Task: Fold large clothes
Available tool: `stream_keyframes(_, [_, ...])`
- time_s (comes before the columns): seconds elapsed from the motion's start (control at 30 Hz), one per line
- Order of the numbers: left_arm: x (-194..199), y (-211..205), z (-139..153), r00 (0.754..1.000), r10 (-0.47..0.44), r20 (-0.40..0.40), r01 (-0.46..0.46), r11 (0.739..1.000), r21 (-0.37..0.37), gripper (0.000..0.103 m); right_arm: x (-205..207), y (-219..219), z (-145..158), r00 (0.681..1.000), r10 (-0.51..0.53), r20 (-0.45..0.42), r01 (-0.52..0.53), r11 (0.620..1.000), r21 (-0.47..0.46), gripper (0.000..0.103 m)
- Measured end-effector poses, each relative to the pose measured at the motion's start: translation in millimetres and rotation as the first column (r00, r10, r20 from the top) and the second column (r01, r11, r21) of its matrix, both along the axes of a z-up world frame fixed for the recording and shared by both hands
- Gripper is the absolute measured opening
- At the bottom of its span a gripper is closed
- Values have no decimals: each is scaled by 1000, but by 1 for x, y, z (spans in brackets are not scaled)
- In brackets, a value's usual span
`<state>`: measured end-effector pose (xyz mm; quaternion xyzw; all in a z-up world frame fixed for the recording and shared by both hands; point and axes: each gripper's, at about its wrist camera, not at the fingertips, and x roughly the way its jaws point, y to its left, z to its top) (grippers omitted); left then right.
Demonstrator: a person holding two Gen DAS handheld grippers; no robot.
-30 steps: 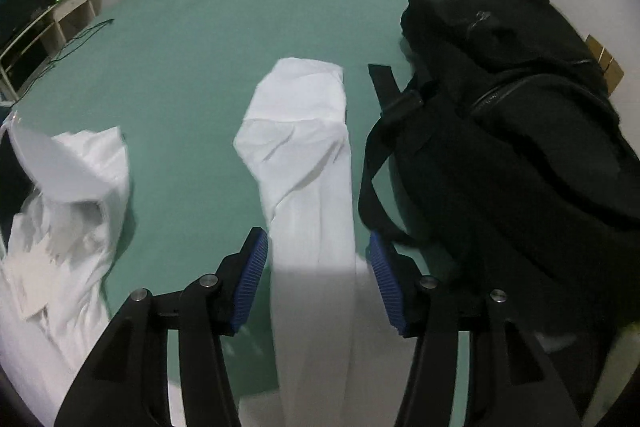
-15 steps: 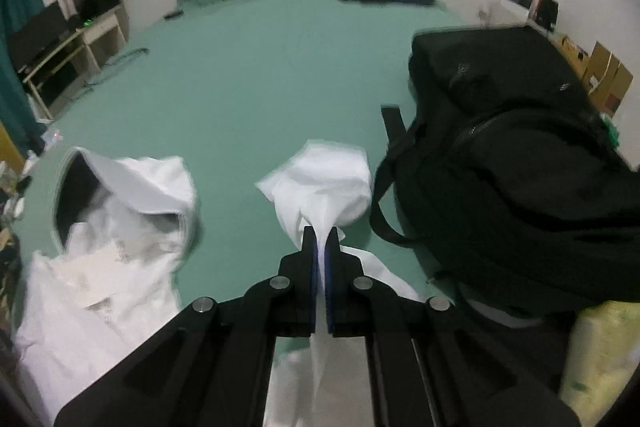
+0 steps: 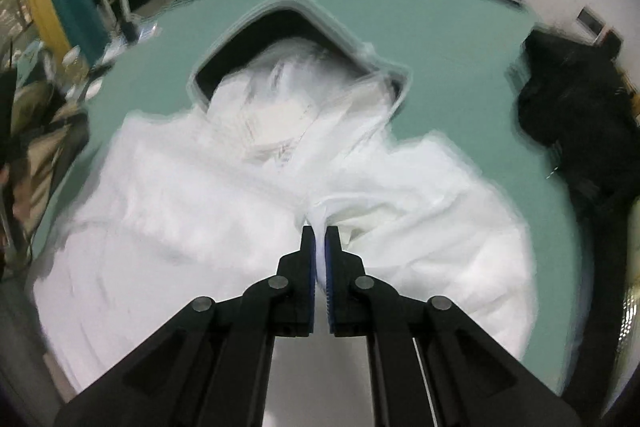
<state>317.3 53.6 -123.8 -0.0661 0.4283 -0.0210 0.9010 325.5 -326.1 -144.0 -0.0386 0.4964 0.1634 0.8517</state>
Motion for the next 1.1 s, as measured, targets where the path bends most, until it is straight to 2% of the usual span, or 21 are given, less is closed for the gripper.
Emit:
stream_keyframes(0.03, [0, 0, 0, 1000, -3, -3, 3, 1000, 1, 51, -5, 6, -12, 999, 2, -34, -2, 1000, 9, 9])
stream_keyframes(0.07, [0, -1, -2, 1000, -5, -11, 5, 1000, 1, 51, -9, 10, -22, 998, 3, -64, -2, 1000, 23, 17])
stream_keyframes(0.1, [0, 0, -3, 1000, -5, -17, 5, 1000, 0, 51, -14, 12, -28, 997, 4, -76, -1, 999, 35, 30])
stream_keyframes(0.13, [1, 1, -5, 1000, -4, -27, 4, 1000, -2, 51, -19, 11, -30, 997, 3, -82, 1, 999, 49, 37])
stream_keyframes(0.17, [1, 3, -7, 999, -2, -41, 2, 1000, -5, 51, -21, 9, -30, 997, 0, -83, 5, 998, 60, 49])
stream_keyframes(0.2, [2, 6, -9, 999, 3, -47, -3, 1000, -7, 51, -23, 6, -27, 997, -6, -77, 11, 997, 73, 53])
stream_keyframes(0.33, [4, 17, -13, 998, 30, -59, -31, 999, -15, 51, -16, -14, -2, 998, -64, 1, 64, 995, 82, 56])
stream_keyframes(0.4, [5, 21, -15, 997, 39, -64, -41, 999, -17, 51, 2, -29, 7, 991, -127, 41, 124, 989, 76, 57])
stream_keyframes(0.5, [7, 25, -18, 997, 46, -69, -47, 999, -15, 51, 36, -51, 9, 975, -219, 48, 215, 974, 70, 57])
stream_keyframes(0.6, [10, 26, -20, 997, 44, -67, -45, 999, -14, 51, 72, -66, -5, 963, -269, 3, 268, 961, 68, 57])
stream_keyframes(0.8, [14, 27, -26, 996, 36, -85, -37, 999, -11, 51, 113, -74, -49, 960, -236, -149, 246, 968, 56, 57])
stream_keyframes(0.83, [15, 27, -27, 996, 33, -88, -34, 999, -12, 51, 112, -75, -52, 960, -233, -155, 245, 968, 59, 57])
stream_keyframes(0.87, [15, 27, -27, 996, 31, -88, -32, 999, -13, 51, 112, -73, -52, 965, -219, -141, 229, 972, 58, 49])
stream_keyframes(0.9, [15, 27, -27, 996, 30, -86, -32, 999, -14, 51, 110, -70, -48, 972, -202, -119, 210, 977, 50, 12])
stream_keyframes(0.93, [14, 27, -26, 996, 31, -82, -32, 999, -13, 51, 109, -66, -43, 977, -190, -97, 194, 981, 31, 5])
stream_keyframes(1.1, [9, 34, -16, 997, 45, -59, -46, 999, -28, 51, 87, -40, 15, 983, -159, 86, 163, 986, -42, 4])
